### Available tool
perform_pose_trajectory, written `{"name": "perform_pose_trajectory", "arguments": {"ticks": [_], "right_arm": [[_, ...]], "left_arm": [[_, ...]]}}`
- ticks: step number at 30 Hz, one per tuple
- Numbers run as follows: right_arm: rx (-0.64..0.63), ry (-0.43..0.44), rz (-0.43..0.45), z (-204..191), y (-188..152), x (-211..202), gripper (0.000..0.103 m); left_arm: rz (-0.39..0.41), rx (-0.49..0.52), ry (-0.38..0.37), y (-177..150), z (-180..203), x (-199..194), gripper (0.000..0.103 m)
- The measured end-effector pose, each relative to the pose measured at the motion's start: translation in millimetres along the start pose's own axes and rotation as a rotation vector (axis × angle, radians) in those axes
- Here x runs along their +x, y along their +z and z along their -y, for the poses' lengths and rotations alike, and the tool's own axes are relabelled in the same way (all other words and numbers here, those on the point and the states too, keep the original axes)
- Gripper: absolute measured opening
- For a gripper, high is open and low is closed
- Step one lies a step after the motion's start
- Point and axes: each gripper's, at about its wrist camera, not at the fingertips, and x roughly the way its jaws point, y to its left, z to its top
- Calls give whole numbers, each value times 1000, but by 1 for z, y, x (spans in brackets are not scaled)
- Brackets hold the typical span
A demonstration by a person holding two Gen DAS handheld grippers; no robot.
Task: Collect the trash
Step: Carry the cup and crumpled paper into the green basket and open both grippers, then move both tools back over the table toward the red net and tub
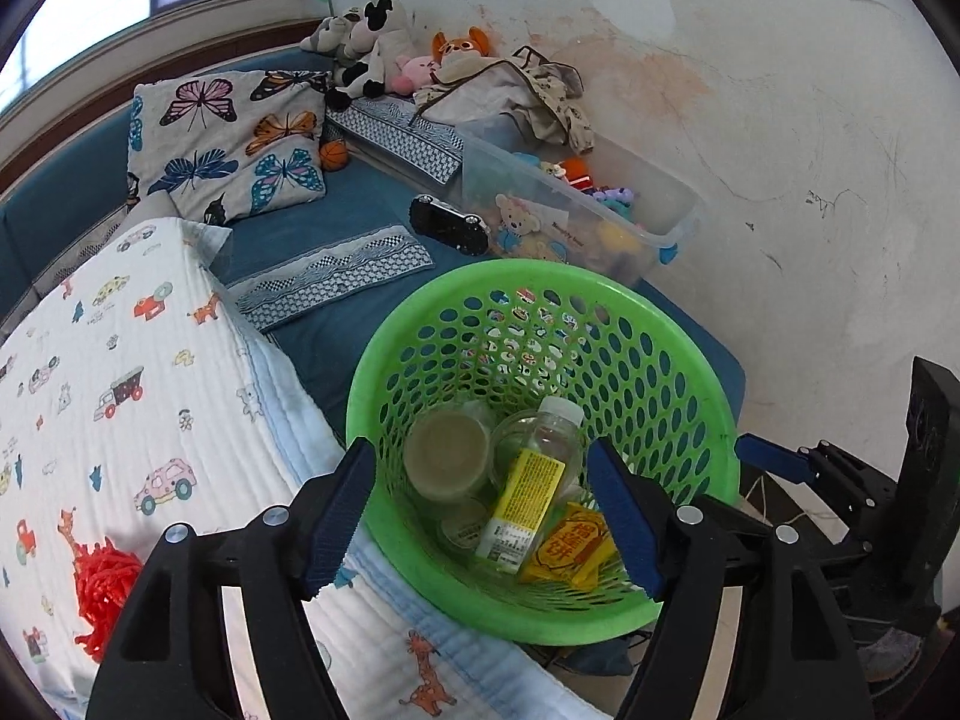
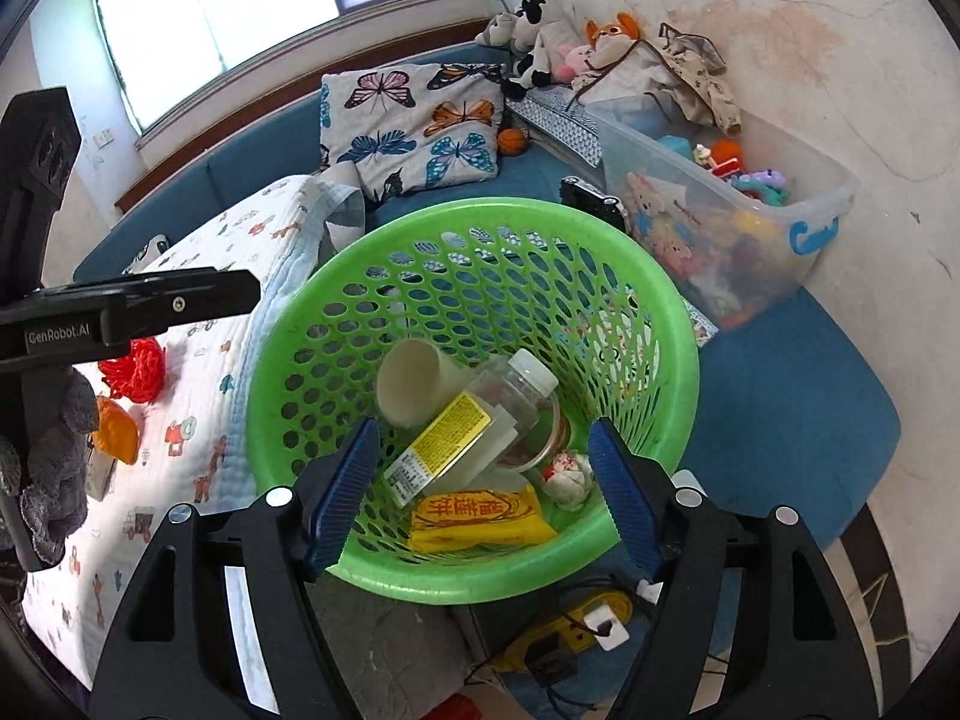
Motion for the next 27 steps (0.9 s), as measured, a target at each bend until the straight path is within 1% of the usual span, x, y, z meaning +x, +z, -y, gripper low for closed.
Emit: {"name": "perform_pose_trajectory", "arguments": {"ticks": [6,12,18,24,27], "right_arm": [[-3,15,2,-6,-3,-5,73],[-26,38,4,-22,-8,-9,74],[-70,79,11,-53,-10,-15,74],[-129,120,4,-89,-9,-10,74],[-157,144,1,-108,-6,-6,74]], "left_arm": [[31,-16,12,-11,-9,-23,72],[76,-58,39,-35,-24,-57,72],[128,-104,89,-63,-46,-92,72],[149,-201,136,-97,-82,-120,72],[157,-248,179,-113,-103,-133,72]]}}
